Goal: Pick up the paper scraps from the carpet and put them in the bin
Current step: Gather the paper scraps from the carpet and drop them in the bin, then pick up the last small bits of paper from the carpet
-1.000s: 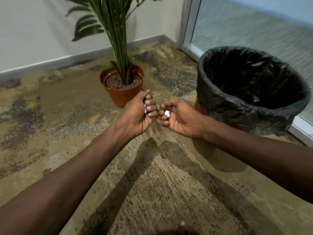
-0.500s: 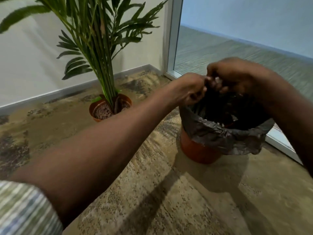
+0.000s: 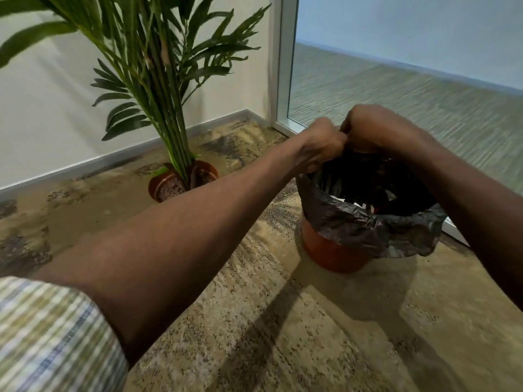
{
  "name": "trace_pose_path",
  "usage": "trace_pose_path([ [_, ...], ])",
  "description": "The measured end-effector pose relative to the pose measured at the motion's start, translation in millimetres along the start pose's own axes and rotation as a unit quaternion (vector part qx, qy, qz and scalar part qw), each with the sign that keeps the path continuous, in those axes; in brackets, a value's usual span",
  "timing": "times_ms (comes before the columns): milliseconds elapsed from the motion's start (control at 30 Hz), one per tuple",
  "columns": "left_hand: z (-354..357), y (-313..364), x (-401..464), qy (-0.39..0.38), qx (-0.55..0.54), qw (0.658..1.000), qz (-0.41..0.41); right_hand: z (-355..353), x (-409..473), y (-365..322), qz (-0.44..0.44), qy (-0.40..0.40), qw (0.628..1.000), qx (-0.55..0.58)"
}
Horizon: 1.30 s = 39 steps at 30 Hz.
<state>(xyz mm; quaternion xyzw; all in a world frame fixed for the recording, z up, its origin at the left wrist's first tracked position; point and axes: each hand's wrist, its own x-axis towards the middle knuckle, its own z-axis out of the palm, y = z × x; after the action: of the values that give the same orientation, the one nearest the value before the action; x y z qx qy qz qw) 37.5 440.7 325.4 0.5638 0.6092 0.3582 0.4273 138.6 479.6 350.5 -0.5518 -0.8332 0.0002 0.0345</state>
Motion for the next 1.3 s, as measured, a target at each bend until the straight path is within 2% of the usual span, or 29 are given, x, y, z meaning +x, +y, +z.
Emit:
trace_pose_path([
  [100,-14.4,-6.4,-11.1,0.083,-0.185,0.979,0.025,-11.4,3.7,-20.8,-0.018,0.041,0.998,0.050],
  [167,-29.9,-18.1,-19.8,0.127,-0.295,0.946,0.032,-17.4,2.9,-43.7,-0.032,0.073,0.989,0.127],
  [233,-49.4,-42.8,-28.5,0.182,-0.359,0.915,0.033,-12.4,0.0,-75.1,-0.053,0.093,0.974,0.201],
  [300,-70.3,-76.1,-40.6,0.254,-0.406,0.878,0.002,4.6,-2.8,-112.0,-0.087,0.069,0.959,0.259],
  [367,-93.7,-115.2,-50.5,0.321,-0.424,0.846,-0.043,32.5,-2.5,-148.3,-0.109,0.006,0.948,0.300],
  [433,-118.2,-151.3,-60.3,0.354,-0.399,0.843,-0.070,63.9,0.5,-178.2,-0.108,-0.047,0.944,0.309],
  [533,-154.0,-199.2,-71.9,0.381,-0.292,0.870,-0.109,109.9,14.9,-208.4,-0.110,-0.072,0.944,0.302],
  [600,-176.0,-224.3,-72.8,0.432,-0.283,0.847,-0.125,133.1,29.8,-222.9,-0.100,-0.097,0.933,0.331],
  [667,-191.6,-239.7,-70.8,0.473,-0.271,0.825,-0.149,151.5,45.9,-233.0,-0.054,-0.105,0.938,0.327],
  [700,-198.4,-246.5,-69.2,0.481,-0.245,0.826,-0.162,160.3,54.2,-237.4,-0.025,-0.106,0.938,0.330],
  [767,-211.6,-264.4,-63.4,0.469,-0.167,0.847,-0.187,178.3,72.0,-246.7,0.021,-0.128,0.933,0.335],
  [833,-222.3,-281.3,-54.9,0.422,-0.131,0.871,-0.215,195.7,88.6,-254.1,0.037,-0.143,0.936,0.319],
  [933,-232.2,-293.5,-39.7,0.385,-0.131,0.867,-0.288,220.4,111.1,-261.3,0.056,-0.129,0.942,0.306],
  [1033,-237.9,-307.2,-23.0,0.339,-0.130,0.893,-0.267,240.5,129.3,-260.5,0.062,-0.095,0.951,0.289],
  [1100,-242.7,-314.4,-16.3,0.302,-0.121,0.913,-0.246,249.5,137.7,-255.3,0.063,-0.075,0.943,0.319],
  [1300,-243.0,-336.1,-8.9,0.358,0.044,0.917,-0.170,266.2,148.0,-242.2,-0.030,-0.034,0.932,0.359],
])
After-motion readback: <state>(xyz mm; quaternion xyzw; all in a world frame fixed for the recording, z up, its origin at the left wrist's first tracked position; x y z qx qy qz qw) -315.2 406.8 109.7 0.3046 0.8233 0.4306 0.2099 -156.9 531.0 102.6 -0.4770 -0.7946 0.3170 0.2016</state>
